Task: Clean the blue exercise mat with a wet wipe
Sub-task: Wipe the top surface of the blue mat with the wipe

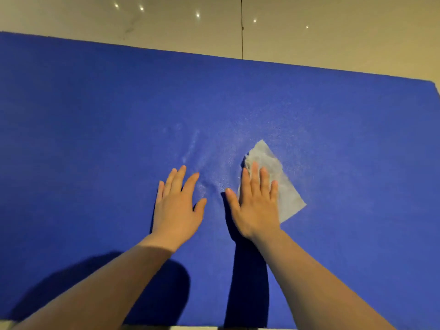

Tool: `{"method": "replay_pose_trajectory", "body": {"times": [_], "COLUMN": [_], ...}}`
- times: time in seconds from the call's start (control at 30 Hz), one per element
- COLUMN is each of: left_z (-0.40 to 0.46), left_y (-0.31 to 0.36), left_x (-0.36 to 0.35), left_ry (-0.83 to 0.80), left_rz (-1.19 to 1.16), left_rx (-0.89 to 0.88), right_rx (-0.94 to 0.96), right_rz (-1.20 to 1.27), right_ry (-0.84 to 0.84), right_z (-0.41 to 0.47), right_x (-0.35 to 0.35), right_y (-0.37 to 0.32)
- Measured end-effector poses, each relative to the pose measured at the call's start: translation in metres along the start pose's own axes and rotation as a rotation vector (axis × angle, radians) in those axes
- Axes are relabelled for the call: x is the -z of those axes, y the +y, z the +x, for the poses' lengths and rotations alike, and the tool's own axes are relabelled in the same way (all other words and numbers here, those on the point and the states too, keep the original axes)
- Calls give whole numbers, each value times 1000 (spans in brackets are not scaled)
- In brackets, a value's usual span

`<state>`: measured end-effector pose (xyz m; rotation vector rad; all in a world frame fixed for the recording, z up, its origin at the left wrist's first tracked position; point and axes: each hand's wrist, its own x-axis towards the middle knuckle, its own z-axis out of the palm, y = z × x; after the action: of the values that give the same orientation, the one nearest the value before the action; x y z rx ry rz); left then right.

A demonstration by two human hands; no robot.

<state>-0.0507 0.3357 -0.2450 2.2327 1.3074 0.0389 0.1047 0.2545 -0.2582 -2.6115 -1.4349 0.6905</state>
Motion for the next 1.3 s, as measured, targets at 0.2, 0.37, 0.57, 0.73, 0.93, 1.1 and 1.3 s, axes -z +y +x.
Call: {"method": "replay_pose_trajectory", "body": {"times": [0.2, 0.37, 0.57, 0.73, 0.93, 1.1, 1.3], "left_z": [-64, -102, -127, -127, -140, -179, -178], "left_y": [-66, -95, -107, -99, -128, -163, -177], "left_x": [18, 23, 10, 12, 38, 41, 31], "left_ry": [130, 145, 82, -40, -166, -153, -110], "left_rz": [100, 139, 221, 299, 331, 395, 503], "left_rx": [-52, 59, 54, 28, -150, -105, -166], "right_rx": [388, 290, -118, 188, 692, 595, 672], "right_rz": [-52, -117, -13, -44, -281, -393, -434], "right_ry": [-94, 73, 46, 17, -47, 55, 137], "right_z": [-56, -73, -133, -184, -173, -153, -159], "right_x": [-48, -45, -52, -92, -97, -84, -87], "right_y": [-61, 1, 19, -48, -45, 6, 1]}}
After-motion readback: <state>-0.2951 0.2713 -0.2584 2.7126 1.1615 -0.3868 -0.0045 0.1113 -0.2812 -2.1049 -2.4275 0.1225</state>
